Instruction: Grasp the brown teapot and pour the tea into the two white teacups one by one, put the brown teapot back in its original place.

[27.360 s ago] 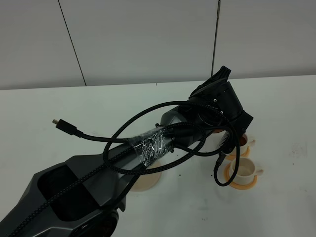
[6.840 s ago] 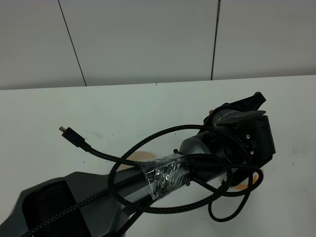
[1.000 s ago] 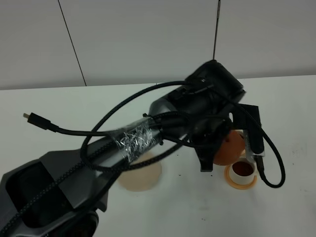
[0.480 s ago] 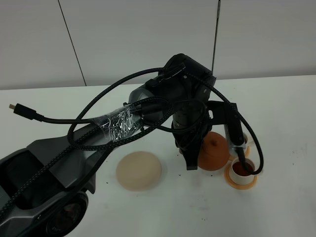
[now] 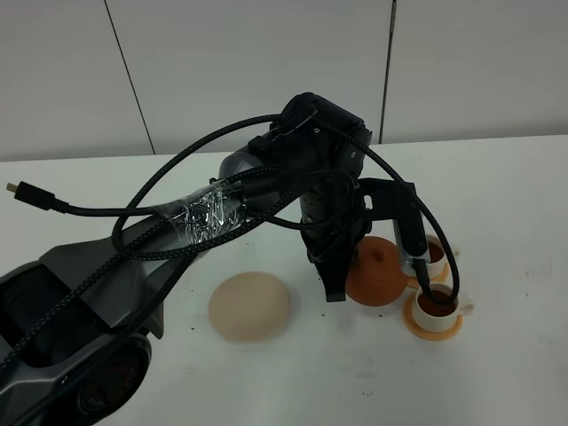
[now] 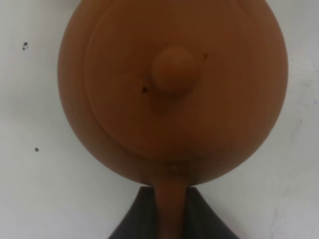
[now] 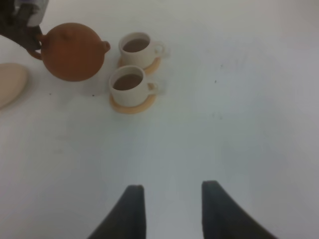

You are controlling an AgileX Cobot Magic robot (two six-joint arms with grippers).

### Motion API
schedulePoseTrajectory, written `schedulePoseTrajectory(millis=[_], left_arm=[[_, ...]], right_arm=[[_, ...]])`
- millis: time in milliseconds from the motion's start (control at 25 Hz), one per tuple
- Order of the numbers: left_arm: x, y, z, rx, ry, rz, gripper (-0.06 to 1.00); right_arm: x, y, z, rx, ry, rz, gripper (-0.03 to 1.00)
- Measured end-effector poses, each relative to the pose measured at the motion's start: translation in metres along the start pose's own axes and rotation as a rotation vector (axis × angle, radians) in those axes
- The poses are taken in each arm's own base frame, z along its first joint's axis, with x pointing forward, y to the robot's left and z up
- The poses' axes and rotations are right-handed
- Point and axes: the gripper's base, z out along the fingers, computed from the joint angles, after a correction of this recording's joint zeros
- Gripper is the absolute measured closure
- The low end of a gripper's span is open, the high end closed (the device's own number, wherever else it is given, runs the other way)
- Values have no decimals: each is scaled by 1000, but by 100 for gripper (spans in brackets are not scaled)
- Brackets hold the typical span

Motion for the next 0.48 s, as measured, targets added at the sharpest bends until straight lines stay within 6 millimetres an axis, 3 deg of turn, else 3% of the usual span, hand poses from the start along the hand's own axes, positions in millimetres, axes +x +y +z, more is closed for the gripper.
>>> schedulePoseTrajectory(millis=[480], left_arm=[[5, 4, 1, 36, -34, -40, 78]], right_arm=[[0, 0, 0, 0, 0, 0, 70]])
